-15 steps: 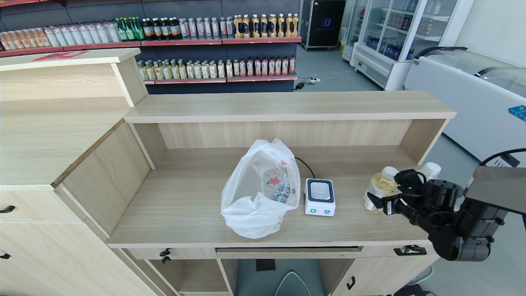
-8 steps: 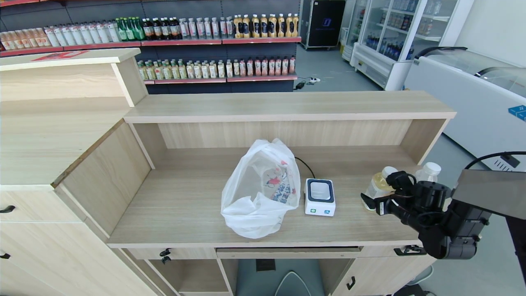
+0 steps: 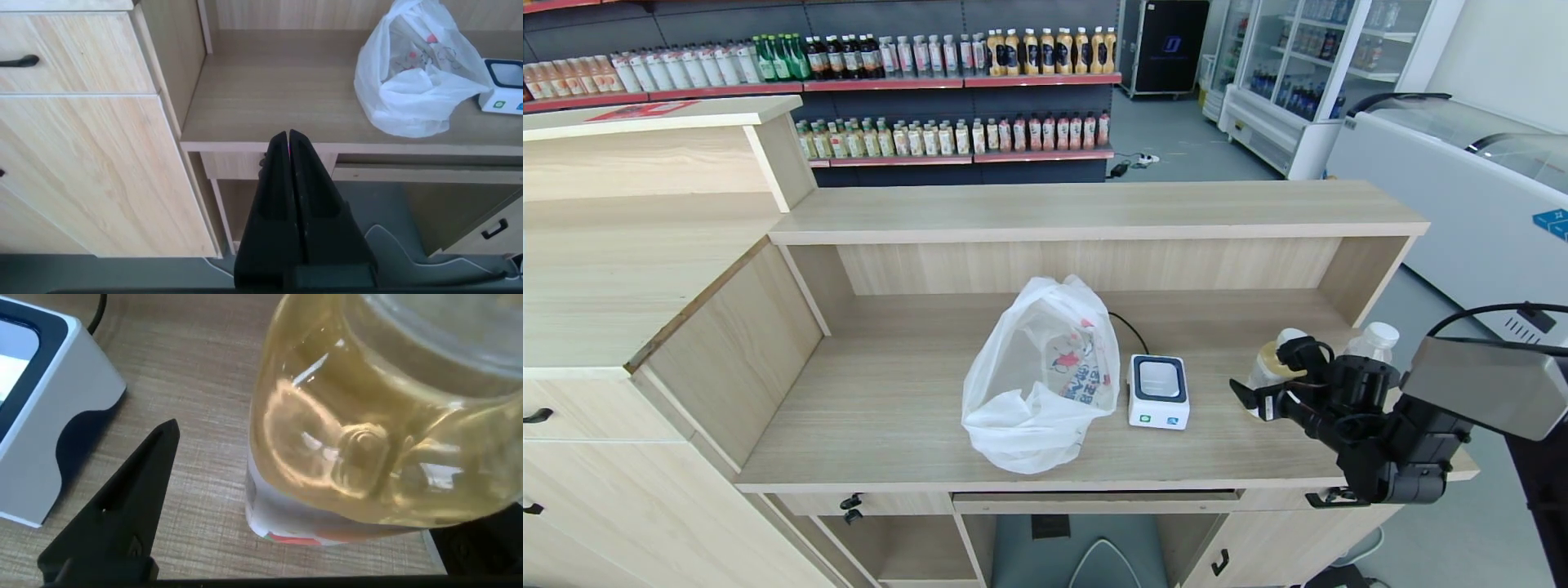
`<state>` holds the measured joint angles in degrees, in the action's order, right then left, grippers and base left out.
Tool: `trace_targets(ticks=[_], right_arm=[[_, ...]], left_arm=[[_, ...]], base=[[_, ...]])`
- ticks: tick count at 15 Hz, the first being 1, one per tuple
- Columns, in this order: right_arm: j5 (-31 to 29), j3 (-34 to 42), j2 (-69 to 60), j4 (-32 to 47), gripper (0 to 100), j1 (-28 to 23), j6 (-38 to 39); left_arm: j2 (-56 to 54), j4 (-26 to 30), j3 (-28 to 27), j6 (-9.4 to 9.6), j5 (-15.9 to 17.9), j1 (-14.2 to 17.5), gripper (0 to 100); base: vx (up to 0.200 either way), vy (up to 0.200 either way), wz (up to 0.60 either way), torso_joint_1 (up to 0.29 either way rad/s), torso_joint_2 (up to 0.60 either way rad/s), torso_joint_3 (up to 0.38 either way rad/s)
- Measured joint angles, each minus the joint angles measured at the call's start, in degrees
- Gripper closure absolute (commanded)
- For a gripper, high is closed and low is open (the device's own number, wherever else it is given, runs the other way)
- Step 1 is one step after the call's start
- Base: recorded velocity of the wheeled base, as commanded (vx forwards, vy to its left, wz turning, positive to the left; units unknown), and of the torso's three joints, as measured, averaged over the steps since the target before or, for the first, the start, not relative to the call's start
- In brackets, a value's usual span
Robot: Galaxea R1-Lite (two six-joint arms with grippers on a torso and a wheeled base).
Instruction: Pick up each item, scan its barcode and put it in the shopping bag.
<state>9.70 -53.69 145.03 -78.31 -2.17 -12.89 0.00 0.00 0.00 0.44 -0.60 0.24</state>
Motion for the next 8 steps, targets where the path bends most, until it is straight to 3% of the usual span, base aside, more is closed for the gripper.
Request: trace_targets(ticks=[8], right_arm=[[0.5,-2.6,1.5,0.1,0,0.7,-0.2]], left_arm=[[0.0,0.0,0.0,0.0,0.0,0.0,100]], base=[[0.0,0.0,0.0,0.0,0.0,0.0]])
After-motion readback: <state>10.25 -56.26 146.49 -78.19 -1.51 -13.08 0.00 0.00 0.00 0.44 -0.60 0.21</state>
